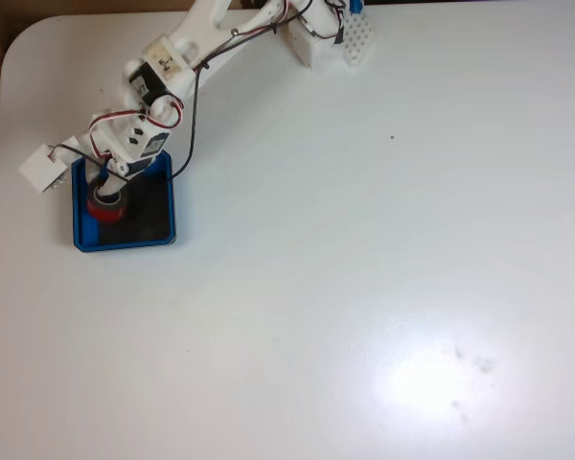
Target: Pick the red roll and drop it in the blue box
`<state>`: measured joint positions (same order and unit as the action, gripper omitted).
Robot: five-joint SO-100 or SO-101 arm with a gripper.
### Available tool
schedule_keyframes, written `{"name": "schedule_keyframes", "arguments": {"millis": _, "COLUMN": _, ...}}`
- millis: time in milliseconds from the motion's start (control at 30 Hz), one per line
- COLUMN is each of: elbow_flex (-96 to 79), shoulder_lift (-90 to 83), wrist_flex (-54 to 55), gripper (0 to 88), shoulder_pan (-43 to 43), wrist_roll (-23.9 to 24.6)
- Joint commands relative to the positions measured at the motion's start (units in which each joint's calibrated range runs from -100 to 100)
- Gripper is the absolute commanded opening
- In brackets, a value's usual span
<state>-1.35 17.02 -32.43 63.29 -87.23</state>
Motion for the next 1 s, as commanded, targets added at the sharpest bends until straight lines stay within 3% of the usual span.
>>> {"name": "schedule_keyframes", "arguments": {"millis": 0, "elbow_flex": 2.87, "shoulder_lift": -0.97, "wrist_flex": 0.99, "gripper": 1.0, "shoulder_pan": 0.66, "wrist_roll": 0.19}}
{"name": "schedule_keyframes", "arguments": {"millis": 233, "elbow_flex": 2.87, "shoulder_lift": -1.13, "wrist_flex": 0.91, "gripper": 1.8, "shoulder_pan": 1.35, "wrist_roll": 0.19}}
{"name": "schedule_keyframes", "arguments": {"millis": 467, "elbow_flex": 2.60, "shoulder_lift": -1.22, "wrist_flex": 0.83, "gripper": 12.5, "shoulder_pan": 2.23, "wrist_roll": 0.19}}
{"name": "schedule_keyframes", "arguments": {"millis": 700, "elbow_flex": 1.17, "shoulder_lift": -3.56, "wrist_flex": 0.58, "gripper": 12.9, "shoulder_pan": 2.32, "wrist_roll": 0.19}}
{"name": "schedule_keyframes", "arguments": {"millis": 967, "elbow_flex": -16.89, "shoulder_lift": -20.11, "wrist_flex": 0.66, "gripper": 12.9, "shoulder_pan": 1.74, "wrist_roll": 0.19}}
